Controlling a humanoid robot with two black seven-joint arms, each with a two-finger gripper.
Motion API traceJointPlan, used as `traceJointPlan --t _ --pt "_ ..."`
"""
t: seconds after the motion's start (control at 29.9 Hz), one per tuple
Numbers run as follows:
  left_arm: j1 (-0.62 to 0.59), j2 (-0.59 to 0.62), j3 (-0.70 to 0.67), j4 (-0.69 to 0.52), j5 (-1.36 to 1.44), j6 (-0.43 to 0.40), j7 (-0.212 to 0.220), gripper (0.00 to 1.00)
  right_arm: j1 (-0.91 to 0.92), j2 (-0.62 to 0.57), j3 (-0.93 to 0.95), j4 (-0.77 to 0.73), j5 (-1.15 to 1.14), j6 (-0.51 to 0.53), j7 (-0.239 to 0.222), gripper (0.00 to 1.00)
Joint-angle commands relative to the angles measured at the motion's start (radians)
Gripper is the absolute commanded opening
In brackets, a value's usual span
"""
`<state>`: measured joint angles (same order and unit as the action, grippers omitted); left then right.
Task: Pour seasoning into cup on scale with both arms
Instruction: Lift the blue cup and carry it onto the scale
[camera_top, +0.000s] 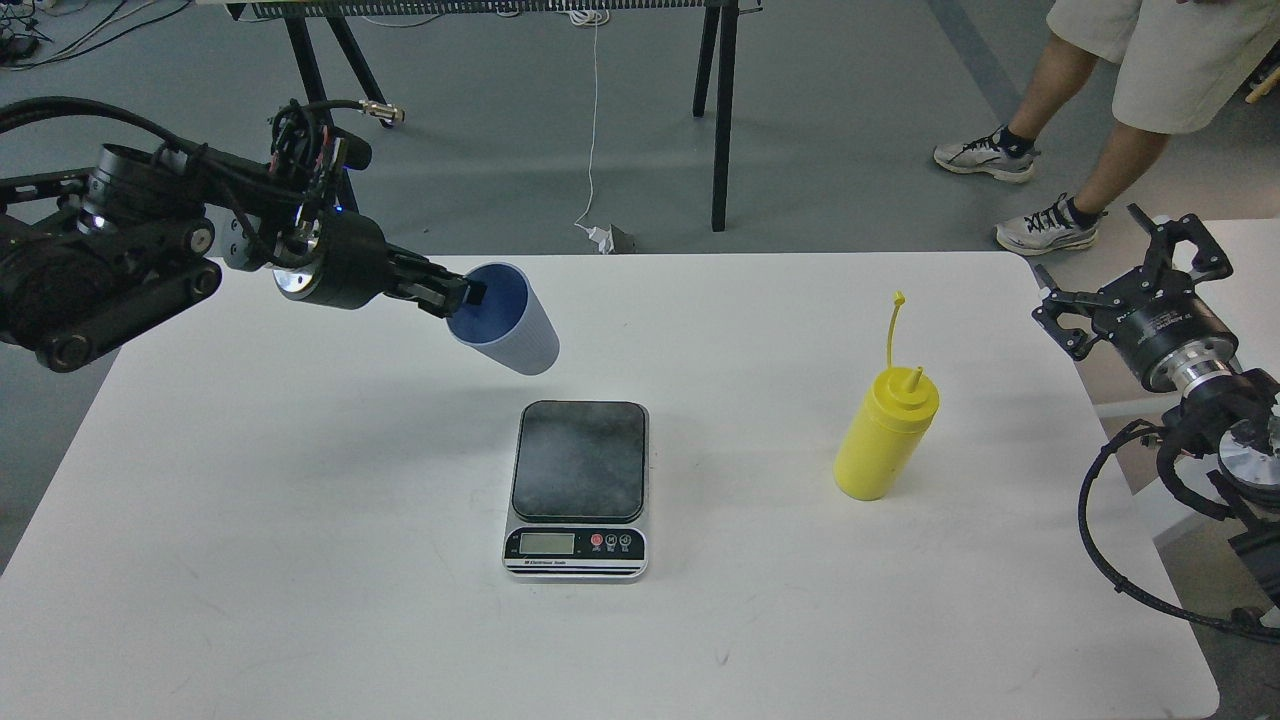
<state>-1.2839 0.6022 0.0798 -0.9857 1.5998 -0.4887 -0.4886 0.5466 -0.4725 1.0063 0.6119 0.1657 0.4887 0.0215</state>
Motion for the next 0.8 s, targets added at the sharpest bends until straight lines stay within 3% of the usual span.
traceJointPlan --t 0.0,0.77 --pt "0.009 -0.042 0.008 -0.001 0.0 0.0 0.0 0.04 0.0 0.0 -0.002 0.0 0.0 0.0 0.0 0.99" --pt "0.109 -0.131 0.011 0.006 0.012 0.0 0.0 0.05 -0.002 0.0 -0.002 0.0 0.0 0.0 0.0 0.99"
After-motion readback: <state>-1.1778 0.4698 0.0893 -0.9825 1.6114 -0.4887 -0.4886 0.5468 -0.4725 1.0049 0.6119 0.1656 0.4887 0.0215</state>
